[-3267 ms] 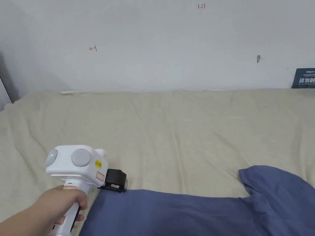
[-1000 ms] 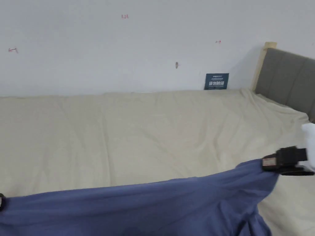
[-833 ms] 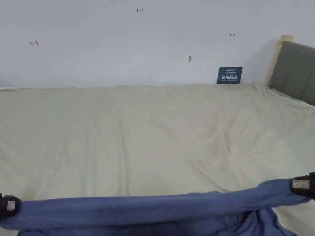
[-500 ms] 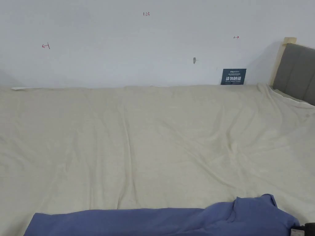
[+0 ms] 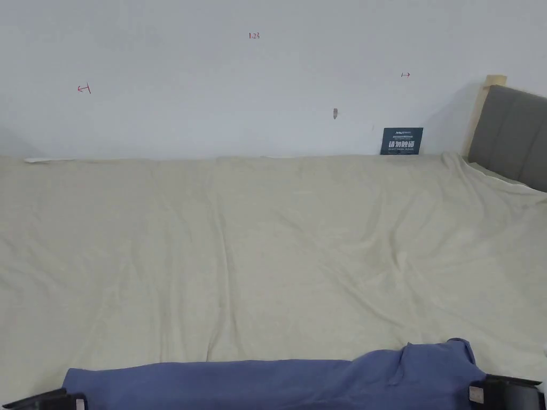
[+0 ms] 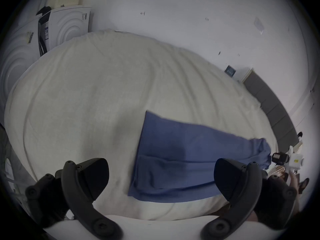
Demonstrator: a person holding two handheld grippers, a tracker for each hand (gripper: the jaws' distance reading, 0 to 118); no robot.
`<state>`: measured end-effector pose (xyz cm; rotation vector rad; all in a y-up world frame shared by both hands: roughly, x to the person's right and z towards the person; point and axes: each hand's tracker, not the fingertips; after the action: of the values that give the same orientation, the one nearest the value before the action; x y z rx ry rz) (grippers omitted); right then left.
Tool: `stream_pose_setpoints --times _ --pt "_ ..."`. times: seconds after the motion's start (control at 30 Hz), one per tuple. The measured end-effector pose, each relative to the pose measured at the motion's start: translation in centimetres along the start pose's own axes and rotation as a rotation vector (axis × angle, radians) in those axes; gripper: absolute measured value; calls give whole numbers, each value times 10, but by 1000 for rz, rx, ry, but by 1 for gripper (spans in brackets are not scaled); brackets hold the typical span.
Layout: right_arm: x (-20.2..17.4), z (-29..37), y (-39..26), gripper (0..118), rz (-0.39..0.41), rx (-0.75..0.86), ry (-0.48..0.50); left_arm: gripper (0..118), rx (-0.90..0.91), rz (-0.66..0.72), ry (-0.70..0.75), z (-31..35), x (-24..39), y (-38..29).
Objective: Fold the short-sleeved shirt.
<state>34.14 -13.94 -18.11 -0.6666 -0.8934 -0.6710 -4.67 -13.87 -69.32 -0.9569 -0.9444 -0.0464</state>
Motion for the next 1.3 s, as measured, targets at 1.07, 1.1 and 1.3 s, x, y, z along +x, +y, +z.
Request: stream_pose_setpoints --times 1.07,1.1,1.3 --pt "-163 98 -23 0 177 587 236 0 110 -87 -293 65 -11 61" --pt "-166 95 -22 0 172 566 252 0 -35 9 -377 45 -35 66" --pt "-182 84 -18 0 209 533 255 118 -260 175 -467 -36 -117 58"
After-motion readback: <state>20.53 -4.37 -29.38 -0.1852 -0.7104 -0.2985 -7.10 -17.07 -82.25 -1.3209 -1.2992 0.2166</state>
